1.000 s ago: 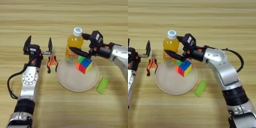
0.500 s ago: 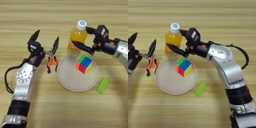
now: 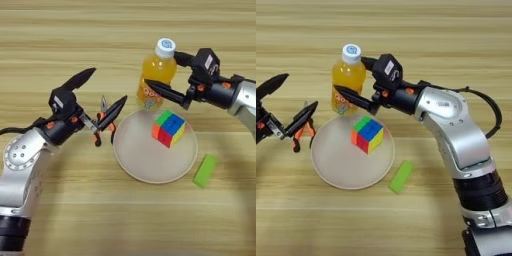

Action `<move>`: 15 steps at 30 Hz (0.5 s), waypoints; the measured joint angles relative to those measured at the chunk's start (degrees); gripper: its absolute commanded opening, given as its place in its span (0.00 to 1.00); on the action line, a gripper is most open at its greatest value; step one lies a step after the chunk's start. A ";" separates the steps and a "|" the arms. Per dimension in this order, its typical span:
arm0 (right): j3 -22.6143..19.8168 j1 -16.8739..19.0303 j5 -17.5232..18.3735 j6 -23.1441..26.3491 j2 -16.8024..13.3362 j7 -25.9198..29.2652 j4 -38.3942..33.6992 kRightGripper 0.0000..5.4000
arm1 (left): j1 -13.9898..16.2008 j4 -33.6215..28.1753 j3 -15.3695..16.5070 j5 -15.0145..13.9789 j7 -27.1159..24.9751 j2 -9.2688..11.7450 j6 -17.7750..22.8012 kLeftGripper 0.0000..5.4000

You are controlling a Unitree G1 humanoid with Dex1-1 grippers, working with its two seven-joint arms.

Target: Move the objects on the table

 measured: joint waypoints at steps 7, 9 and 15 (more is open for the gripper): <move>0.02 0.06 0.10 0.30 -0.10 -0.01 -1.01 0.66 | 0.41 -1.45 -0.47 -0.21 -2.76 1.60 1.03 1.00; 0.07 0.13 0.23 0.96 -0.10 -0.02 -1.40 0.66 | 0.20 -1.44 -1.17 0.38 -3.28 1.60 1.03 1.00; 0.78 0.56 1.27 1.36 -0.10 0.01 -3.47 0.66 | -0.95 -1.23 -2.96 1.69 -3.66 1.28 1.04 1.00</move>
